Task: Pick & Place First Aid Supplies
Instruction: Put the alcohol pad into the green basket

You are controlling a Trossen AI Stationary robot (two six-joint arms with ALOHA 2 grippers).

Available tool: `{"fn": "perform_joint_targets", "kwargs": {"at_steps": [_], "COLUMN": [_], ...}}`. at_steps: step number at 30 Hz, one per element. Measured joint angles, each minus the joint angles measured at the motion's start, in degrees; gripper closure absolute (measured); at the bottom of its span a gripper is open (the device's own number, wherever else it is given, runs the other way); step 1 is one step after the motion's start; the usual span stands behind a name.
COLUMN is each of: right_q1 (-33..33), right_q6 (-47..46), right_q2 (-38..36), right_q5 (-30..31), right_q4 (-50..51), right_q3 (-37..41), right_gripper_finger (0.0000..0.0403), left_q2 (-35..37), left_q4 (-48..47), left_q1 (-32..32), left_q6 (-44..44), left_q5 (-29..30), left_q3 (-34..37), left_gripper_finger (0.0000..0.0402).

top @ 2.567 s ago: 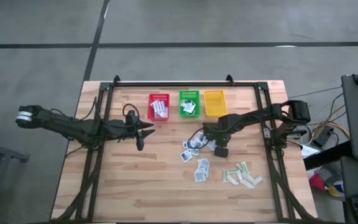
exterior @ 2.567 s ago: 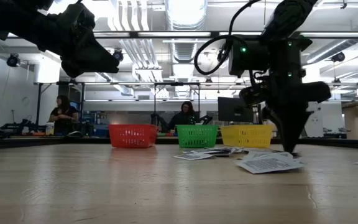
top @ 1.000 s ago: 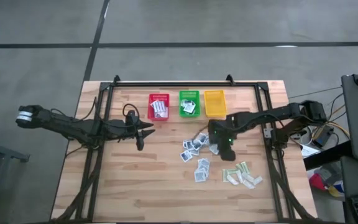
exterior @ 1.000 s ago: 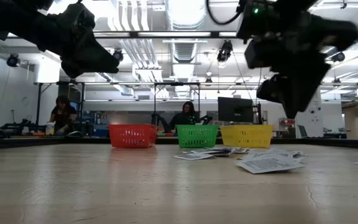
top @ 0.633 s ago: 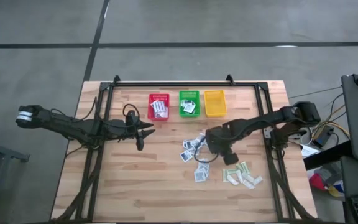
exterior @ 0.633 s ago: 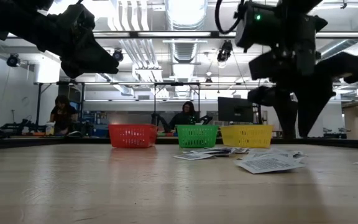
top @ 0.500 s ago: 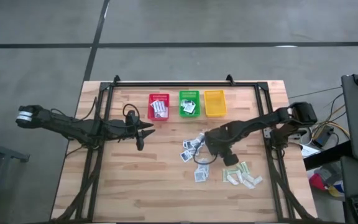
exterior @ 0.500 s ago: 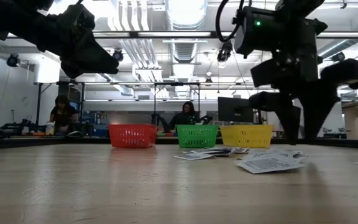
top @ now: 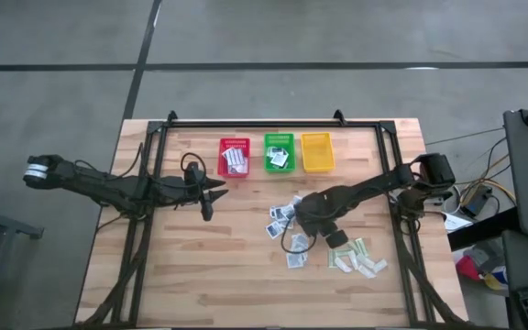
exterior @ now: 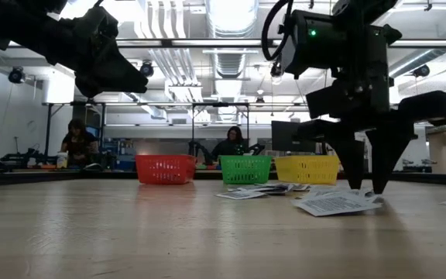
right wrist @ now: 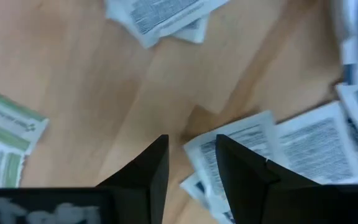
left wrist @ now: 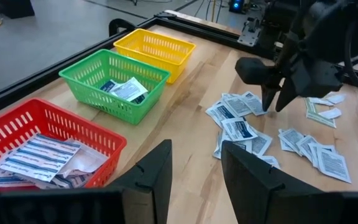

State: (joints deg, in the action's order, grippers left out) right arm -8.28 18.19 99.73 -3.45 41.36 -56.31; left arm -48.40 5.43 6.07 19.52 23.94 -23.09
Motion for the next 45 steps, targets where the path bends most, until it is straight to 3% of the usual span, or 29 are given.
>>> {"fn": "perform_joint_targets", "kwargs": {"at_steps": [15, 37, 45], "right_q1": [0.0, -0.2, -0.1], "right_q6": [0.2, -1.7, -3.9], "right_q2": [1.8, 3.0, 2.3], "right_q5": [3.0, 6.8, 6.3], "right_q4": [0.0, -0.5, -0.2], "right_q3": [0.4, 0.2, 0.0], "right_gripper_finger": [0.0281, 0.0390, 0.0395], "left_q2": [0.0, 0.0, 0.0], "left_q4": [-0.4, -0.4, -0.3], "left_q1": [0.0, 0.0, 0.0], "left_q6": [0.2, 0.2, 0.2], "left_q5": [0.0, 0.0, 0.0], "left_q3": [0.0, 0.0, 0.0], "left_gripper_finger": [0.0268, 0.0268, 0.0268]}}
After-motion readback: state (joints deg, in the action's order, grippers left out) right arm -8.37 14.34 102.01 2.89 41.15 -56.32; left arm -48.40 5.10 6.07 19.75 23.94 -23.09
